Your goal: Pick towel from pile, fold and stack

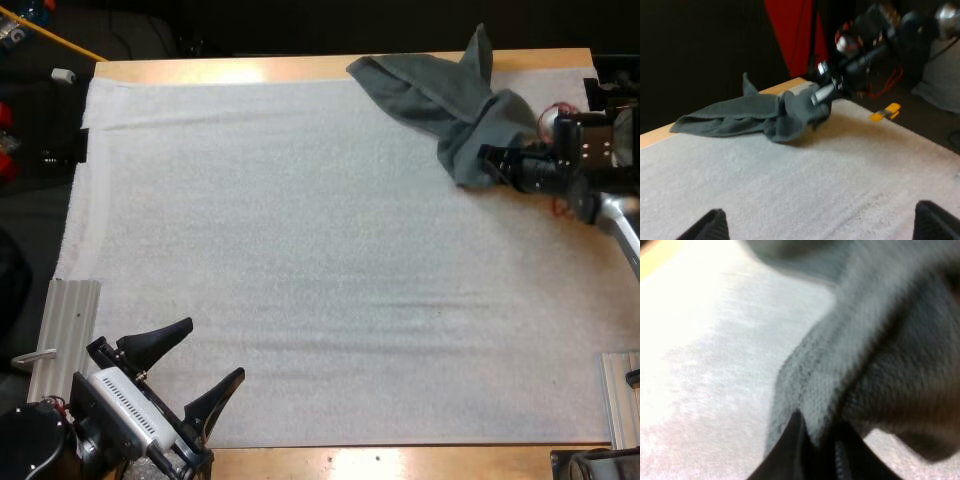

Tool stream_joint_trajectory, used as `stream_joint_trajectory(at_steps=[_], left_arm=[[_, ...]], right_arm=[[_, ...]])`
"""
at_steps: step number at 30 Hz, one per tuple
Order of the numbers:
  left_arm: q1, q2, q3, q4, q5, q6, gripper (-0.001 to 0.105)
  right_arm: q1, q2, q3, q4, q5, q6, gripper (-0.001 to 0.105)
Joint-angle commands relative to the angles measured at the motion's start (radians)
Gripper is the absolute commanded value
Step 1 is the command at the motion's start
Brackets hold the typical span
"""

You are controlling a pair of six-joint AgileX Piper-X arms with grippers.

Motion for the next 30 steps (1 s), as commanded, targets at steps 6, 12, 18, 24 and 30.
stream_joint_trajectory(at_steps=[6, 12, 18, 24, 30], left_arm=[[-0.003, 0.001, -0.008, -0.007, 0.026, -0.010, 0.071], [-0.003, 0.001, -0.008, -0.007, 0.031, -0.010, 0.071], [-0.003, 0.001, -0.008, -0.007, 0.051, -0.010, 0.071], [-0.003, 0.001, -0.008, -0.007, 0.069, -0.010, 0.071], [-0.003, 0.001, -0.008, -0.007, 0.072, -0.010, 0.071]], right_arm=[[0.073, -0.293, -0.006, 0.092, 0.055, -0.061, 0.000], [0.154, -0.495, -0.006, 0.233, 0.055, -0.053, 0.000], [0.286, -0.624, -0.006, 0.383, 0.058, 0.017, 0.000], [0.458, -0.613, -0.003, 0.445, 0.093, 0.093, 0.000], [0.610, -0.581, -0.003, 0.495, 0.203, 0.207, 0.000]])
